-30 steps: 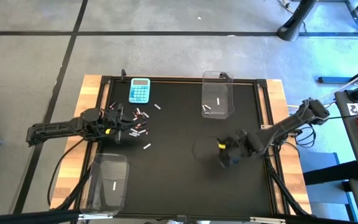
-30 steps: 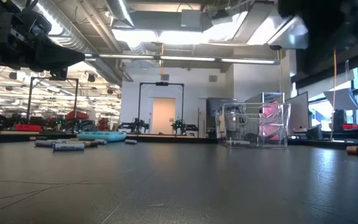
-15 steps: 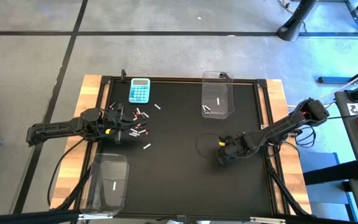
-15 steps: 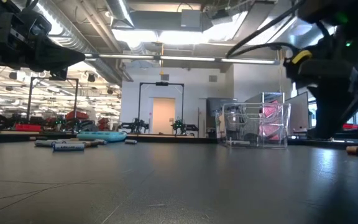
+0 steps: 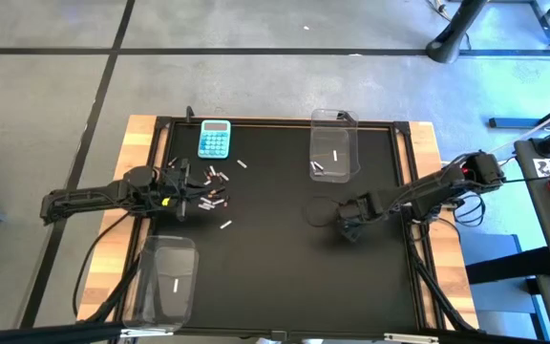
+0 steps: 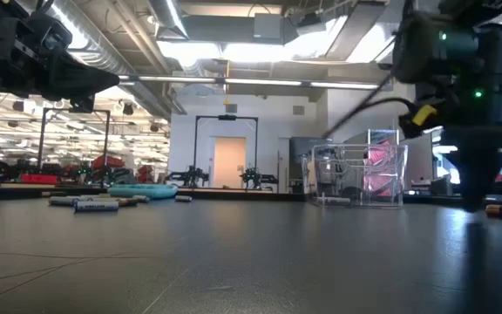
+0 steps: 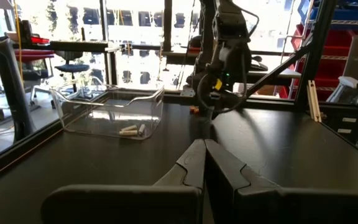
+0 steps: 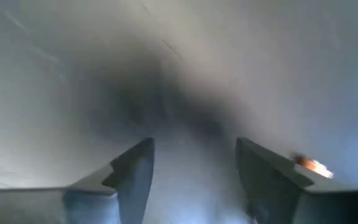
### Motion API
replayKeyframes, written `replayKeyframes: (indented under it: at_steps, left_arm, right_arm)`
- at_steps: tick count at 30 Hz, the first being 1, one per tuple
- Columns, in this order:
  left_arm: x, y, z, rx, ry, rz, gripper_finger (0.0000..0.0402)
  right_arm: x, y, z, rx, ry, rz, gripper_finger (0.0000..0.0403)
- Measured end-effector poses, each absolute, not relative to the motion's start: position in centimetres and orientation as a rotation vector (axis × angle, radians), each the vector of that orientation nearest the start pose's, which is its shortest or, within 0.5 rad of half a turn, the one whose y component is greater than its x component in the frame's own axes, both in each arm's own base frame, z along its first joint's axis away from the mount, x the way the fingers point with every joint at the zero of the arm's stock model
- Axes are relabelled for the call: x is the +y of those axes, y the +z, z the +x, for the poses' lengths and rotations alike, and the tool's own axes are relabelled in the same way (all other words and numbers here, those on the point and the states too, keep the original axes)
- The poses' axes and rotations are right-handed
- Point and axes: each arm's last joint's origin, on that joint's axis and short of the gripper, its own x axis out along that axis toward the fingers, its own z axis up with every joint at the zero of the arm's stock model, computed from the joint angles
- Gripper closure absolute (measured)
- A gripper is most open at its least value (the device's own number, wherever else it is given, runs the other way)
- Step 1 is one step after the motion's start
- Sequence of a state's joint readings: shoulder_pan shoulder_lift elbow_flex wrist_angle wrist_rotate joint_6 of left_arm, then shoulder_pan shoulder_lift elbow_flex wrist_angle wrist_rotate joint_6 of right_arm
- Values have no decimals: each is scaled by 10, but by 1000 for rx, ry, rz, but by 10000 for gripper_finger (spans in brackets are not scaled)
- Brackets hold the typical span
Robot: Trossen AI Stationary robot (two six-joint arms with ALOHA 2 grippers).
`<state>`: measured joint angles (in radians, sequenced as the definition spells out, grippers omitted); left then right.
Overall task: Sort batteries
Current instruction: Put the black battery into the bottom transparent bin
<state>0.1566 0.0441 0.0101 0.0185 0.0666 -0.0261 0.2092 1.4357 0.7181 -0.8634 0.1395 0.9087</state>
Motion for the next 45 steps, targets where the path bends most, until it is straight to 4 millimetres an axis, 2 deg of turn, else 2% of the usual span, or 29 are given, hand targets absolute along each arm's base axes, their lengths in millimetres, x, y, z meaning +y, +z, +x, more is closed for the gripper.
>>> replayKeyframes:
  at_steps: [3,9,20,32,40,43,45]
  left_arm:
    - [14,165,99,15,90,-28,402]
    - [14,165,99,14,90,-27,402]
    - [14,165,99,15,90,-28,402]
    - [14,165,99,13,90,-60,402]
    - [14,165,99,11,91,-90,402]
    - [14,165,99,10,90,-122,402]
    - [14,165,99,6,91,-215,402]
  right_arm:
    - [36,152,196,1501,-679,427,158]
    - [32,139,178,1537,-800,421,168]
    - [33,136,182,1500,-789,495,197]
    - [38,134,189,1473,-735,656,269]
    - [49,134,189,1457,-676,560,364]
    - [56,134,188,1412,-685,497,365]
    - [62,136,190,1355,-687,457,365]
